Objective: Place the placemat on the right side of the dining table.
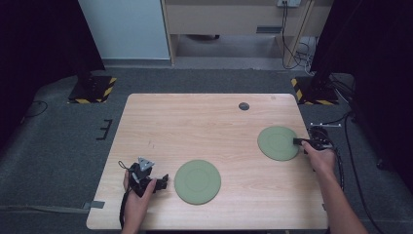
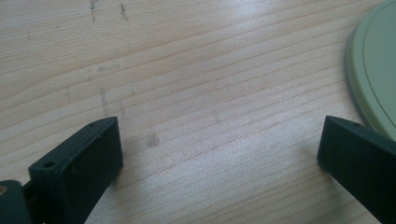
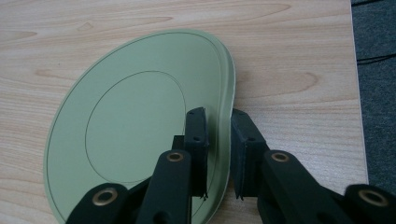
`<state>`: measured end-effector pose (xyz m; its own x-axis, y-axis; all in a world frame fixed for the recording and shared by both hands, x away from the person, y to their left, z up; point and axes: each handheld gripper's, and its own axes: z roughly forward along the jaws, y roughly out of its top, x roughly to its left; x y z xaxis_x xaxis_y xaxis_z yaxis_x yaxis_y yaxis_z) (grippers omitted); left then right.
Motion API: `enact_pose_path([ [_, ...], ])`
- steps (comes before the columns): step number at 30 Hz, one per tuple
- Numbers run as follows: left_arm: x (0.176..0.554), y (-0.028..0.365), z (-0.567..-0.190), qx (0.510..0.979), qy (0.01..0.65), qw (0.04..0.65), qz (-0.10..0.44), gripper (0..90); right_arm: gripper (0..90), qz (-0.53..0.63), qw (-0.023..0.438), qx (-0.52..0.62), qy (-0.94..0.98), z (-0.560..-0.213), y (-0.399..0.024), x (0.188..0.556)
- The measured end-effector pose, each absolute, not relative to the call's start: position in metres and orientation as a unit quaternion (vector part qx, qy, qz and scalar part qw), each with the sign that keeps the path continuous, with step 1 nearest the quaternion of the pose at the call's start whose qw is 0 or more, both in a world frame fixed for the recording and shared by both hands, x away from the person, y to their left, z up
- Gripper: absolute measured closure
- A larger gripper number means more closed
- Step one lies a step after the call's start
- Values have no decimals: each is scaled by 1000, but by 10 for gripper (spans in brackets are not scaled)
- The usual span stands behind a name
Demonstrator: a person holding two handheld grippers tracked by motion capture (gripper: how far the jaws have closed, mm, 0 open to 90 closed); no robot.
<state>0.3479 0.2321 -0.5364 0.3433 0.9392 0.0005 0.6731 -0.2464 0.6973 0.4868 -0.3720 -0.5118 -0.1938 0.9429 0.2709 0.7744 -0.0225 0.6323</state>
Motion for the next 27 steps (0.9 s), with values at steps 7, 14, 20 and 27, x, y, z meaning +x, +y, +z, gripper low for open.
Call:
enact_pose_path([
  [7, 348, 232, -536, 759, 531, 308, 216, 0, 752, 351, 117, 624, 688, -514, -375, 488],
  [14, 348, 232, -536, 759, 531, 308, 216, 0, 689, 347, 123, 626, 688, -515, -376, 488],
  [20, 348, 232, -536, 759, 531, 308, 216, 0, 641, 348, 134, 628, 683, -512, -380, 488],
  [27, 348, 232, -536, 759, 531, 309, 215, 0, 523, 355, 140, 626, 680, -506, -378, 490],
])
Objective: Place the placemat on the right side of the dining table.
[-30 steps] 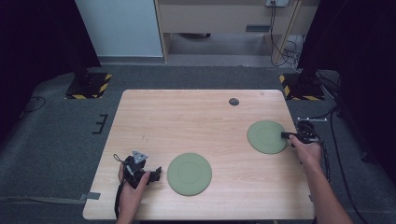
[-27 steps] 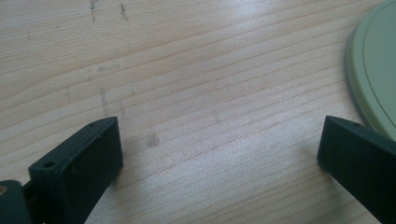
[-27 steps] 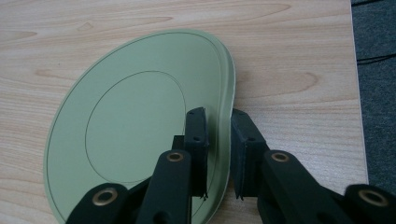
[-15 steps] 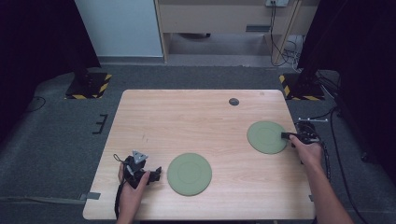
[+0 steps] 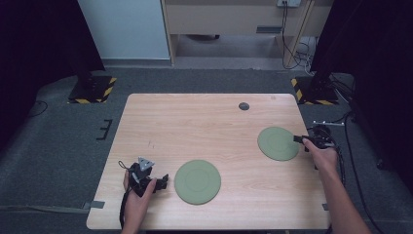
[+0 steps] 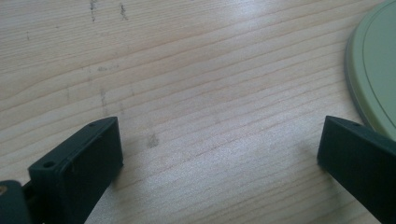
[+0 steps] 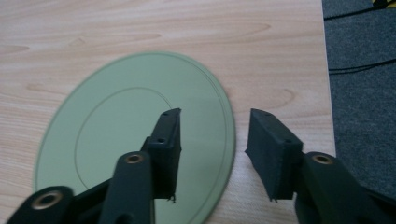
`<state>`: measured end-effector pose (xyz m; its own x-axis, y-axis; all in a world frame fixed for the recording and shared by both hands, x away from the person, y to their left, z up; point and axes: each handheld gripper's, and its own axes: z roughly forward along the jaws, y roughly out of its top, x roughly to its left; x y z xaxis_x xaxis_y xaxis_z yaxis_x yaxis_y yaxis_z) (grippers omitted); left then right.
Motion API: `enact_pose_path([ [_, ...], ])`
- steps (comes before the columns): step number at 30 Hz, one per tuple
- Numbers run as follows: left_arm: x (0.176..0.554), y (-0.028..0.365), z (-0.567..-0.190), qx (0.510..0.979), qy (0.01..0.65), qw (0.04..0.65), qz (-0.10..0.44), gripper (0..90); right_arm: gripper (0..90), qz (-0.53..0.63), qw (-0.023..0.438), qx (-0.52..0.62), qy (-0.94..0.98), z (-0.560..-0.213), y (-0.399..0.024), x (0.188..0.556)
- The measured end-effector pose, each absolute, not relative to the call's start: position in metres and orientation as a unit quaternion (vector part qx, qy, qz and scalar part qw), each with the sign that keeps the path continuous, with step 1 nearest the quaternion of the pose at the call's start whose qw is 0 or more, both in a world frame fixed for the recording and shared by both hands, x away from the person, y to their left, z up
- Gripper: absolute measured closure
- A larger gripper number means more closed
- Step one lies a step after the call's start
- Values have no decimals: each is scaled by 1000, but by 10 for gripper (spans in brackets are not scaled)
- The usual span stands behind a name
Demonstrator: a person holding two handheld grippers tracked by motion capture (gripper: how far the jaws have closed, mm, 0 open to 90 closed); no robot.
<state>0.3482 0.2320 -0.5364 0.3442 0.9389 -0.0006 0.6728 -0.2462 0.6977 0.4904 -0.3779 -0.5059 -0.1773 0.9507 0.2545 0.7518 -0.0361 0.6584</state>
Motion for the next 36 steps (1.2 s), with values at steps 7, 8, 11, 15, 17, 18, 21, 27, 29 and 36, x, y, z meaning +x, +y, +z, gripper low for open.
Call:
enact_pose_path([
  [7, 348, 232, -536, 760, 530, 309, 215, 0, 311, 380, 141, 631, 662, -502, -373, 493],
  [8, 348, 232, -536, 760, 530, 309, 215, 0, 287, 384, 140, 630, 661, -502, -373, 494],
  [11, 348, 232, -536, 760, 530, 309, 215, 0, 228, 389, 145, 627, 660, -501, -369, 495],
  [15, 348, 232, -536, 759, 531, 309, 215, 0, 134, 377, 145, 626, 667, -497, -364, 499],
  [17, 348, 232, -536, 759, 530, 309, 215, 0, 114, 369, 150, 625, 671, -494, -362, 500],
  [18, 349, 232, -536, 760, 530, 309, 215, 0, 110, 373, 151, 624, 670, -492, -361, 500],
  [21, 349, 232, -536, 760, 530, 309, 215, 0, 84, 391, 156, 619, 663, -488, -360, 499],
  [27, 349, 232, -536, 760, 530, 309, 215, 0, 68, 403, 155, 614, 661, -483, -358, 497],
  [29, 349, 232, -536, 760, 530, 309, 215, 0, 65, 403, 155, 613, 662, -482, -357, 495],
  [36, 349, 232, -536, 760, 530, 309, 215, 0, 88, 404, 167, 601, 669, -474, -352, 489],
])
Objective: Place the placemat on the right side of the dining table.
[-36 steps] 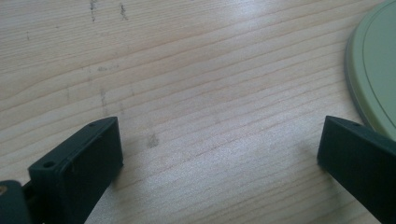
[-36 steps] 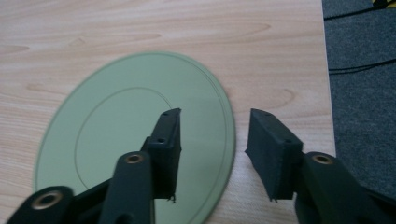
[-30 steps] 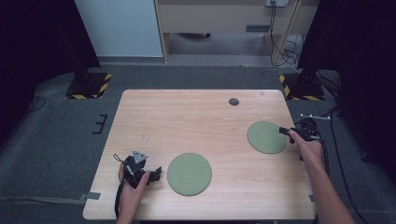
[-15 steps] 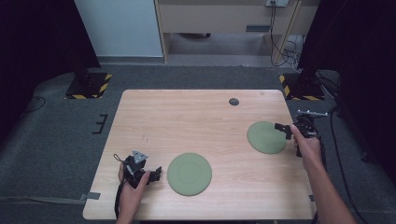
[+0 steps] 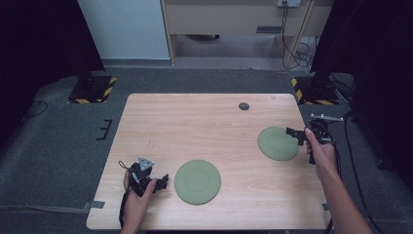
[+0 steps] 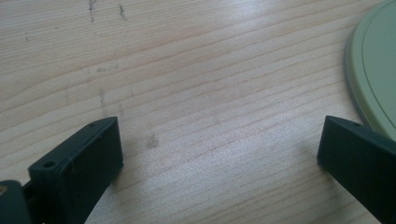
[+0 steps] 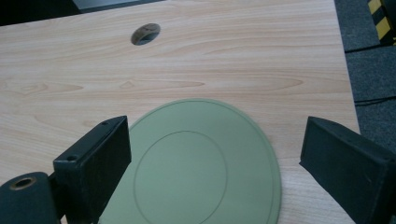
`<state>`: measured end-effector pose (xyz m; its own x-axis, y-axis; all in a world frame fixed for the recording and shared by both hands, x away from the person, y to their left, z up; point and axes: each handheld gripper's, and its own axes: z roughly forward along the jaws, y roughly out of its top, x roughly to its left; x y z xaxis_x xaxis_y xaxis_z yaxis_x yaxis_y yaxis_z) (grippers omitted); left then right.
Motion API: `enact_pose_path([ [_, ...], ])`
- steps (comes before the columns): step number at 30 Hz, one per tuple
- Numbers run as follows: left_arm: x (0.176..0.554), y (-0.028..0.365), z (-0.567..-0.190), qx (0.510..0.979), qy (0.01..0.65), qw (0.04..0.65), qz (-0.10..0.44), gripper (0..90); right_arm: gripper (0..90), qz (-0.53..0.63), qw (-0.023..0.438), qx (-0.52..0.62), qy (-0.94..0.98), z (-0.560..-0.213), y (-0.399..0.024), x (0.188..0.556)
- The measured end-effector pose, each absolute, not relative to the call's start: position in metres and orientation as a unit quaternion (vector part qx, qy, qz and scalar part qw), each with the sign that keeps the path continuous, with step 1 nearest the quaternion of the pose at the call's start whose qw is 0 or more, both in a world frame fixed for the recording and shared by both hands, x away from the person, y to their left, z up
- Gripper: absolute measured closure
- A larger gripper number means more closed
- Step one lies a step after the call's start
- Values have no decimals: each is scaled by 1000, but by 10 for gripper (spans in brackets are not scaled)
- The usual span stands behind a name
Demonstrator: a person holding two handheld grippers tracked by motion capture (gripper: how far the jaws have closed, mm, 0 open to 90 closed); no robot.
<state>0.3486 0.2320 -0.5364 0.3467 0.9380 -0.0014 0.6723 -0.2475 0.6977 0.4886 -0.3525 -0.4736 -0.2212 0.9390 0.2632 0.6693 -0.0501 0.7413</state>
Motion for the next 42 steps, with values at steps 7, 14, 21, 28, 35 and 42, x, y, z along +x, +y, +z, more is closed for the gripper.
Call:
enact_pose_path([
  [7, 349, 232, -536, 760, 530, 309, 215, 0, 86, 414, 181, 582, 676, -467, -340, 478],
  [14, 349, 232, -536, 760, 529, 310, 215, 0, 85, 418, 198, 569, 680, -464, -326, 475],
  [21, 349, 232, -536, 760, 529, 310, 215, 0, 79, 423, 200, 556, 687, -463, -310, 472],
  [28, 349, 232, -536, 760, 529, 309, 215, 0, 76, 420, 202, 548, 695, -464, -300, 472],
  [35, 349, 232, -536, 760, 529, 309, 215, 0, 75, 422, 203, 549, 692, -462, -293, 473],
  [42, 349, 232, -536, 760, 529, 310, 215, 0, 73, 421, 204, 543, 697, -462, -285, 472],
])
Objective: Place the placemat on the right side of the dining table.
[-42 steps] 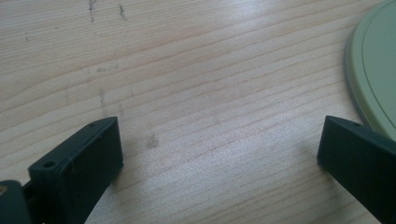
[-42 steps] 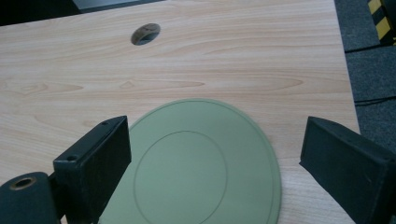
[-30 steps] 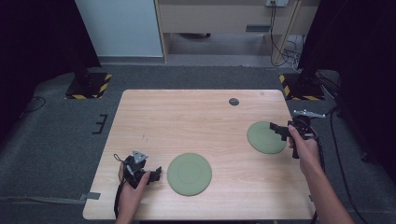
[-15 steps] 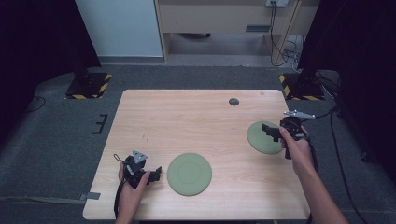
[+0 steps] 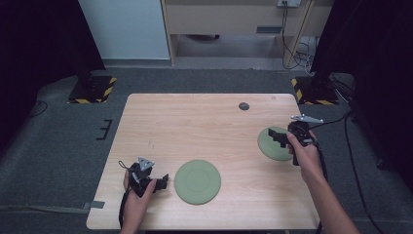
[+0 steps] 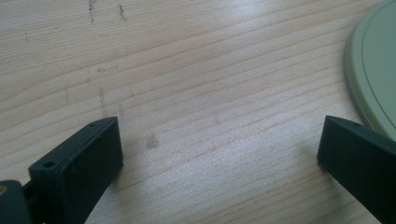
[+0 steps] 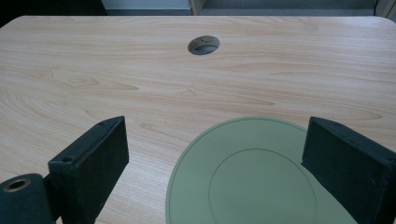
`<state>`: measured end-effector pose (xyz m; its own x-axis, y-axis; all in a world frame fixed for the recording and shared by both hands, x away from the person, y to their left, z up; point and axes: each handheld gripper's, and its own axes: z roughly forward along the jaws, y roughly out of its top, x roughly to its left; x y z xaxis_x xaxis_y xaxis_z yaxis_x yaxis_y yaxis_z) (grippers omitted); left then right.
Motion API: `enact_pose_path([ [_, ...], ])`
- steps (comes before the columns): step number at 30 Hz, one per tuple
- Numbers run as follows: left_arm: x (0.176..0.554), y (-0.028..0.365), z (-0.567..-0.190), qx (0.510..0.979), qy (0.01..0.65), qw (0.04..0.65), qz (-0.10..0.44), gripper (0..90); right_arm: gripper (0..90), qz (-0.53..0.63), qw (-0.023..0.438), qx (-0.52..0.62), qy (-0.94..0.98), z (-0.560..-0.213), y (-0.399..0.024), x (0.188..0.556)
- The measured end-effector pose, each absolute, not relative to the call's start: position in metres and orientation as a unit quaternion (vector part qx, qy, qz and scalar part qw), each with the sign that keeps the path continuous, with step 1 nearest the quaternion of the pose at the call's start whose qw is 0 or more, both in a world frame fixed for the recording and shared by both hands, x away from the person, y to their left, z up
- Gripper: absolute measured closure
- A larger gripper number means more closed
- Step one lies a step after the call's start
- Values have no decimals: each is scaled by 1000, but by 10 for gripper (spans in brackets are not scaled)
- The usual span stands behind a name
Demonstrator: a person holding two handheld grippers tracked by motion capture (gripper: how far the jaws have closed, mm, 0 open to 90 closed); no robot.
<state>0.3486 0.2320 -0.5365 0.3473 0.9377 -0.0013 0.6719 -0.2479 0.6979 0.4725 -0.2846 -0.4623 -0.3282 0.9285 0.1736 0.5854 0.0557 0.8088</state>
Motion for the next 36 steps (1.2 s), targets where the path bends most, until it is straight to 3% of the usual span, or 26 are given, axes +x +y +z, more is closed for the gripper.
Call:
enact_pose_path([
  [36, 349, 232, -536, 760, 529, 310, 215, 0, 70, 421, 187, 502, 732, -469, -244, 457],
])
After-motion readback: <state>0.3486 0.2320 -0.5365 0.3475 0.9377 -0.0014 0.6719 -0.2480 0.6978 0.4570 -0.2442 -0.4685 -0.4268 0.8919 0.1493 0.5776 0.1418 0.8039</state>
